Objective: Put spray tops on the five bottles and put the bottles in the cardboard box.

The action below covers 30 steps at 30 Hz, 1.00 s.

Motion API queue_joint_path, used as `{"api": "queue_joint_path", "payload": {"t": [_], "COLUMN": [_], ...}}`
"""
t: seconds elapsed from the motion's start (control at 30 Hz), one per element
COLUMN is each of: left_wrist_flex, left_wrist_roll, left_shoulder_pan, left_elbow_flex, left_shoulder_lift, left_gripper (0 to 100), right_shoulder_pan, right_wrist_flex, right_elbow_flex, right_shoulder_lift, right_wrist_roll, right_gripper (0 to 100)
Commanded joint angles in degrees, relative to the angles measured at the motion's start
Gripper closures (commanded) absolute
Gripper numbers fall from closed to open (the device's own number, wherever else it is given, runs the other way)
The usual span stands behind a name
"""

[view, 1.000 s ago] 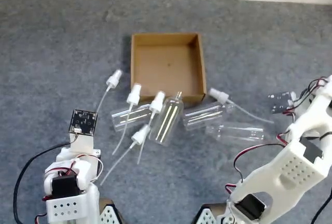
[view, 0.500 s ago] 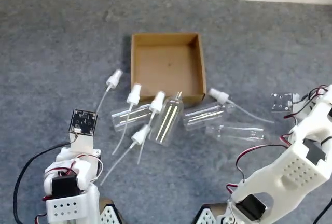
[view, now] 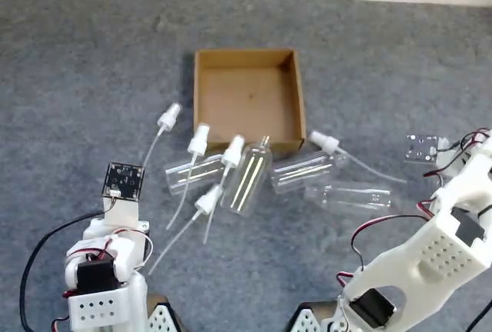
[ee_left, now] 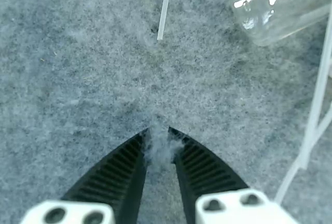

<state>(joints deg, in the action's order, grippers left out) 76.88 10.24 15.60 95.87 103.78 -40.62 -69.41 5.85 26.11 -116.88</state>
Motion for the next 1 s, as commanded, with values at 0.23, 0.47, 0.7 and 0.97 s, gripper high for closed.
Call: {"api": "queue_joint_path", "payload": {"t": [0.23,0.47,0.7,0.97], "left_wrist_flex": [0.44,0.44,0.44,0.44], "left_wrist_roll": [0.18,0.18,0.18,0.18], "left_shoulder_pan": [-0.84,-0.84,-0.84,-0.84], "left_elbow_flex": [1.27,1.27,1.27,1.27], "left_shoulder_lift": [0.13,0.13,0.13,0.13], "left_gripper": [99,99,99,99], "right_shoulder_pan": [-2.77,-4.09,-4.62,-4.79], "right_wrist_flex": [1.36,1.45,1.54,0.92], "right_elbow_flex": [13.32,9.36,2.86,1.98], "right_shoulder_lift": [-4.09,-3.91,-4.00,-4.09], "right_wrist_roll": [13.45,13.27,9.41,31.03], "right_gripper": [76.3,76.3,76.7,87.7]}}
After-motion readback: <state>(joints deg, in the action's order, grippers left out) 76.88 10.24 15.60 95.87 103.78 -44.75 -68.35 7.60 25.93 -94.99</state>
